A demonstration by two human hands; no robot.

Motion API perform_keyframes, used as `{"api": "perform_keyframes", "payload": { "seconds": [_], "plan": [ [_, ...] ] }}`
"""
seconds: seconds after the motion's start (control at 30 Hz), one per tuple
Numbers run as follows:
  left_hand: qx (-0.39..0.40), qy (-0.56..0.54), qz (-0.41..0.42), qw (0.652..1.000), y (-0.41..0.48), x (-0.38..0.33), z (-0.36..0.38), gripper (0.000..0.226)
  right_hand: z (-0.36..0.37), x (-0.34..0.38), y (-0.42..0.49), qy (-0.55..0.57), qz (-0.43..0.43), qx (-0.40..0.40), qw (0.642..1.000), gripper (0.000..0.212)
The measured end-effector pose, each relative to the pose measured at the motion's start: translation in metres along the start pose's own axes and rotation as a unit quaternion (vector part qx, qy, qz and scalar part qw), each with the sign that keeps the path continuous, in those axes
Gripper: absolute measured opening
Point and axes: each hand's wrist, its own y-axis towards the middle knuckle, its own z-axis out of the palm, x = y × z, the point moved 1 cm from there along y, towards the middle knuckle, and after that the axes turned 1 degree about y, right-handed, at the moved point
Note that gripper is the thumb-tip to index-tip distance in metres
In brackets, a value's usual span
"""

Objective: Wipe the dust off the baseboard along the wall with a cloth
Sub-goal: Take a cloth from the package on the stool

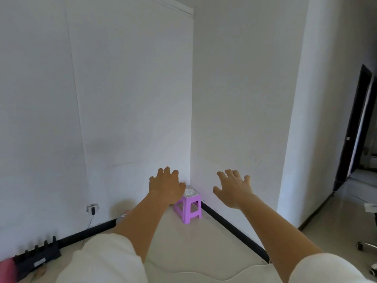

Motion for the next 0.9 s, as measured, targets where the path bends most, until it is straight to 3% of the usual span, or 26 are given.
{"api": "perform_keyframes", "payload": {
  "seconds": [0.33, 0.6, 0.9],
  "plan": [
    [-0.031, 0.029, 0.031, 0.999, 0.186, -0.025, 0.081, 0.042, 0.087, -0.047, 0.177, 0.014, 0.016, 0.01, 1.0, 0.05],
    [-0.011, 0.066, 0.05, 0.997, 0.36, 0.005, 0.177, 0.043, 0.178, -0.052, 0.348, 0.02, 0.009, 0.013, 1.0, 0.05],
    [0.083, 0.018, 0.032, 0.996, 0.559, 0.057, 0.284, 0.047, 0.29, -0.05, 0.546, 0.065, 0.045, 0.081, 0.994, 0.05]
  ]
}}
